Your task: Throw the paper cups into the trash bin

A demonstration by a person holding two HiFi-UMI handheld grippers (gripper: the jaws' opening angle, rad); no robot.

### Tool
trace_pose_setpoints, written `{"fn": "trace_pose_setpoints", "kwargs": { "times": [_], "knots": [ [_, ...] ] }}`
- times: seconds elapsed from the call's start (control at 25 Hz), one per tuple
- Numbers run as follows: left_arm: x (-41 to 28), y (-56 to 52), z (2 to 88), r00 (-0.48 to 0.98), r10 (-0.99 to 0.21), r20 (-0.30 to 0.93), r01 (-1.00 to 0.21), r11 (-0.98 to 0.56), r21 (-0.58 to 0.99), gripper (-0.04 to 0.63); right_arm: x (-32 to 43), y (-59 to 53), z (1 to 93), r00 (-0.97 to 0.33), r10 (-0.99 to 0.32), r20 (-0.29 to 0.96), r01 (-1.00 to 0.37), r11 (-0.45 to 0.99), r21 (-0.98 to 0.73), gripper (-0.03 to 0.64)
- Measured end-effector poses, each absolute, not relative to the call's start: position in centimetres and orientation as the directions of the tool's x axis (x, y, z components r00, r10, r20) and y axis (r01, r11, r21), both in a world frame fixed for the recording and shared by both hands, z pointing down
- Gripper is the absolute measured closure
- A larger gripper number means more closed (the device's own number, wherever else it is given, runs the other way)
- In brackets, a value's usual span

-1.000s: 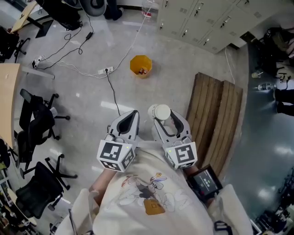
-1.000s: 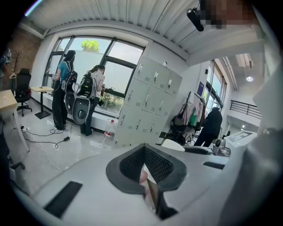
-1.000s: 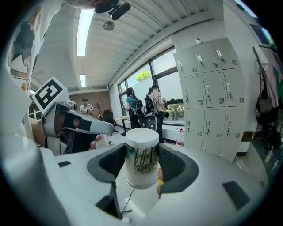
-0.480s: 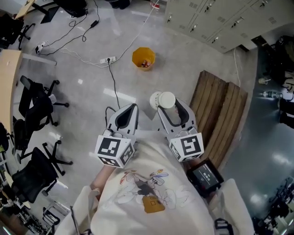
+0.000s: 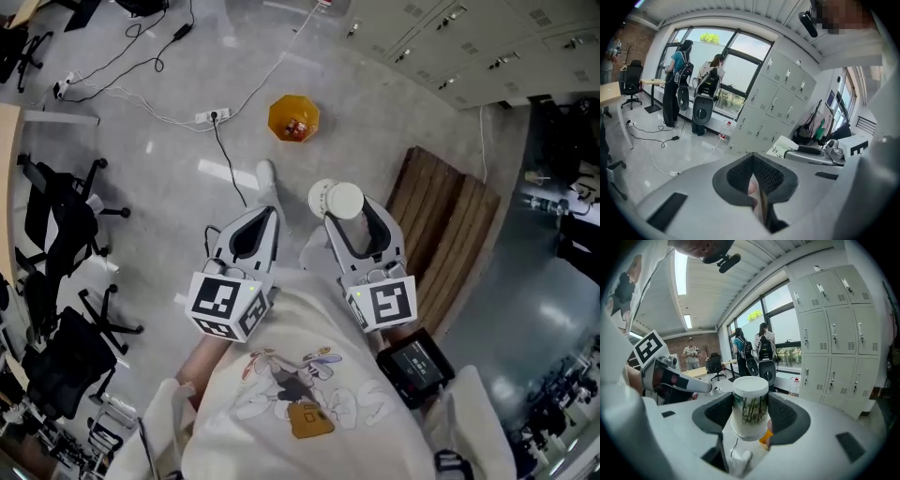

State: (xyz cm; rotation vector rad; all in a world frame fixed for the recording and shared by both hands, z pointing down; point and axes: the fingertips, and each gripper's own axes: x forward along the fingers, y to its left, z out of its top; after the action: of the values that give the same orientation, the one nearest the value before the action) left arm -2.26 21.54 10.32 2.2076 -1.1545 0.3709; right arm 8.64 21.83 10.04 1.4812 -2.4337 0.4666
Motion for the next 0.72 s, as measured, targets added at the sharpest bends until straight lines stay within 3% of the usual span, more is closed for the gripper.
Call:
{"fn": "trace_pose_setpoints", "kwargs": {
  "times": [0.32, 0.72],
  "knots": [
    [-6.9, 10.6, 12.2, 0.634, -0.600, 0.487, -0.770, -0.435, 0.467, 0.589, 4.6, 11.5, 12.2, -0.399, -0.773, 0.493, -0.889, 0.458, -0.001, 0.374],
    [-7.1, 2.4, 22.5, 0.620, -0.545, 0.565, -0.783, -0.385, 0.488, 0.589, 3.5, 2.3, 22.4, -0.438, -0.692, 0.574, -0.851, 0.524, -0.017, 0.374]
  ]
}}
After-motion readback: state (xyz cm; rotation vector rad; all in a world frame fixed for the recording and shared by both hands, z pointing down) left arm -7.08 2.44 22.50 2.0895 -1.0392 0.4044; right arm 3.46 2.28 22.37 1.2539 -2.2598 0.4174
